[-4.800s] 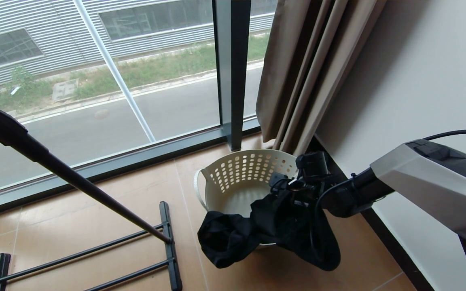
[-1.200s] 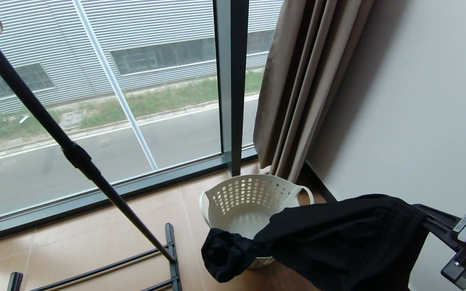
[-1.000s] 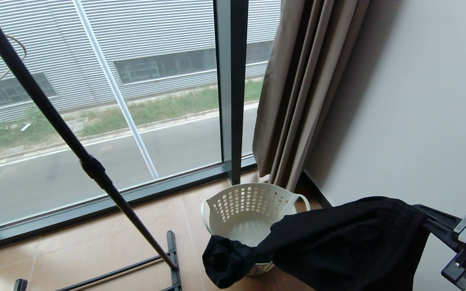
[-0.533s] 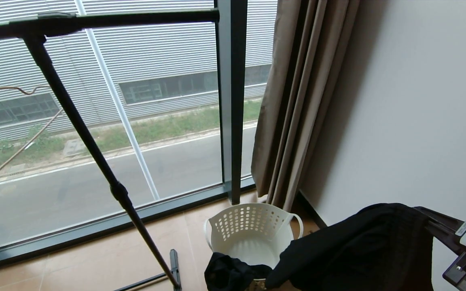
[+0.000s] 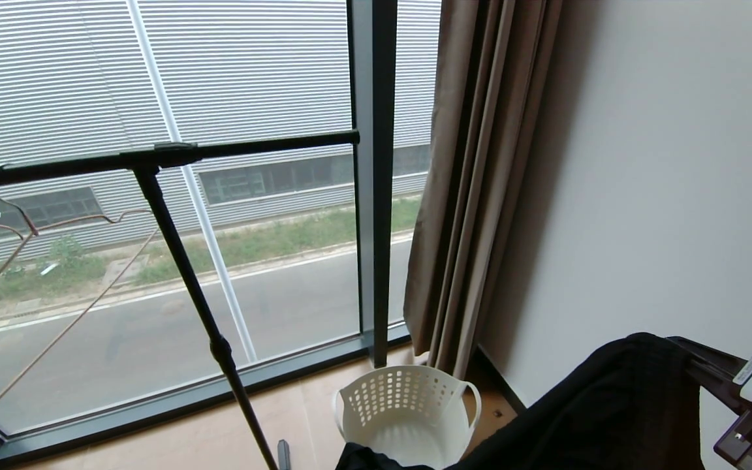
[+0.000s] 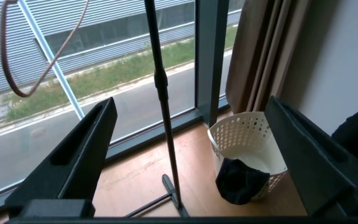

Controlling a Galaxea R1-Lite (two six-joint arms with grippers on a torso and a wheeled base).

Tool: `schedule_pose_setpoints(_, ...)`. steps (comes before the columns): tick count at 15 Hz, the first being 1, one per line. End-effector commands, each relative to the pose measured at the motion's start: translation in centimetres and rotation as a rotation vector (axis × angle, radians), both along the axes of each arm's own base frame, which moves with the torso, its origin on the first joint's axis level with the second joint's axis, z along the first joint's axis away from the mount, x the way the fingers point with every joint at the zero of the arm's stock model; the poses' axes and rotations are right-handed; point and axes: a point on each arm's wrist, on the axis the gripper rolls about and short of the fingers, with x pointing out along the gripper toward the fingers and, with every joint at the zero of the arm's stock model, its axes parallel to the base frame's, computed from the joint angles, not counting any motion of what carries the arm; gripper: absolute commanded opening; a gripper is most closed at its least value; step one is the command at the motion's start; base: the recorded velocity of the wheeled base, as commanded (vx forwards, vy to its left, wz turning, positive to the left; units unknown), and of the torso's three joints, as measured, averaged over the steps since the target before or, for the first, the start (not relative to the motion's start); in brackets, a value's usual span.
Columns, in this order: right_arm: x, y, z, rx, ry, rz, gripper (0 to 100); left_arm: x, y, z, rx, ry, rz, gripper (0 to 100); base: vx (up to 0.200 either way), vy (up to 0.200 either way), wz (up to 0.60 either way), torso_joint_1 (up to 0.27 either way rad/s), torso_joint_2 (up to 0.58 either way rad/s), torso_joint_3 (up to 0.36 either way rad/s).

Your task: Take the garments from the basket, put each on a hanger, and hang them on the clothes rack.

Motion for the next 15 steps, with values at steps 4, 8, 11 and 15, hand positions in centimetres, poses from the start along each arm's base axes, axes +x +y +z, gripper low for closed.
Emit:
schedule_pose_setpoints(4,-0.06,-0.04,-0.32,-0.006,0.009,0.000,0,0.01,0.00,0.00,0.000,0.002,0.000,100,0.000,0.000,0.00,0.216,-0.52,-0.100)
schedule_pose_setpoints(8,-0.19,-0.12,-0.31,-0.004,0.005,0.000,0,0.00,0.00,0.02,0.000,-0.002,0.002,100,0.000,0.000,0.00,0.166,-0.39,-0.121)
schedule_pose_setpoints(11,-0.29,-0.18,-0.28,0.000,0.002,0.000,0,0.02,0.01,0.02,-0.004,0.001,0.010,100,0.000,0.000,0.00,0.025,-0.05,-0.019)
schedule_pose_setpoints(15,-0.26,-0.16,-0.45,-0.005,0.008,0.000,0,0.02,0.02,0.02,-0.006,0.001,0.011,100,0.000,0.000,0.00,0.000,0.00,0.000)
